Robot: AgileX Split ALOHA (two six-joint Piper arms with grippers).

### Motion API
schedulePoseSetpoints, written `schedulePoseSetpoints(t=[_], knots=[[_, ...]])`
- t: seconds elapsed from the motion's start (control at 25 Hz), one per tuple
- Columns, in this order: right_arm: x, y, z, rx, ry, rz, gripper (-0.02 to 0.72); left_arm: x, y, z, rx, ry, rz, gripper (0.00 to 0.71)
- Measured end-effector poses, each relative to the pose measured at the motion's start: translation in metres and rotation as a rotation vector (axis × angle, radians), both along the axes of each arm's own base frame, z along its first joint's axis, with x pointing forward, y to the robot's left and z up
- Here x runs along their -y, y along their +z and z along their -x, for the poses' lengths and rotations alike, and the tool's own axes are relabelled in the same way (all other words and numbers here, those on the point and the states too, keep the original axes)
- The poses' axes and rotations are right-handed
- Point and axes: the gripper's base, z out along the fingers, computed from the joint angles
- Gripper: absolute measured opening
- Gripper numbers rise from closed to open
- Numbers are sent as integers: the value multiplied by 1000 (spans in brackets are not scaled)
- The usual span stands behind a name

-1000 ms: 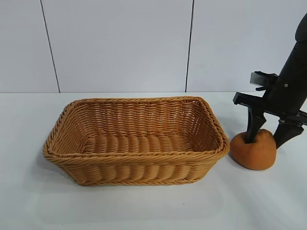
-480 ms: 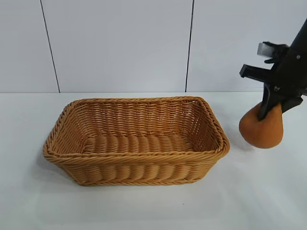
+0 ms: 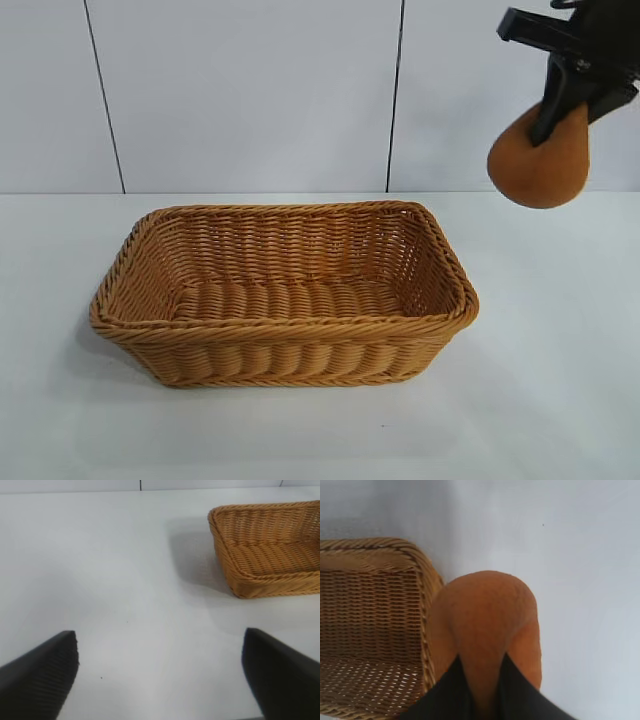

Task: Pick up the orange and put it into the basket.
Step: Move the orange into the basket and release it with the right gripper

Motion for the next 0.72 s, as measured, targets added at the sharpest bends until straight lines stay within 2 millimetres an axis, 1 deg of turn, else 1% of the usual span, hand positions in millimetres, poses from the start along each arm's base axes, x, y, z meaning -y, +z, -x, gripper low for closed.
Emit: schedulePoseSetpoints(t=[0.16,0.36,0.4,0.56,0.72], knots=[[-39,5,8,18,76,-3,29,0,0,0,0,0,0,633],[-95,4,26,38,181,-22,29,0,0,0,0,0,0,633],[-104,3,29,40,198,-25,29,0,0,0,0,0,0,633],[-138,-16,37,8,254,-26,29,0,0,0,0,0,0,633],[-160,-43,37,-17,275,-18,29,0,0,0,0,0,0,633]])
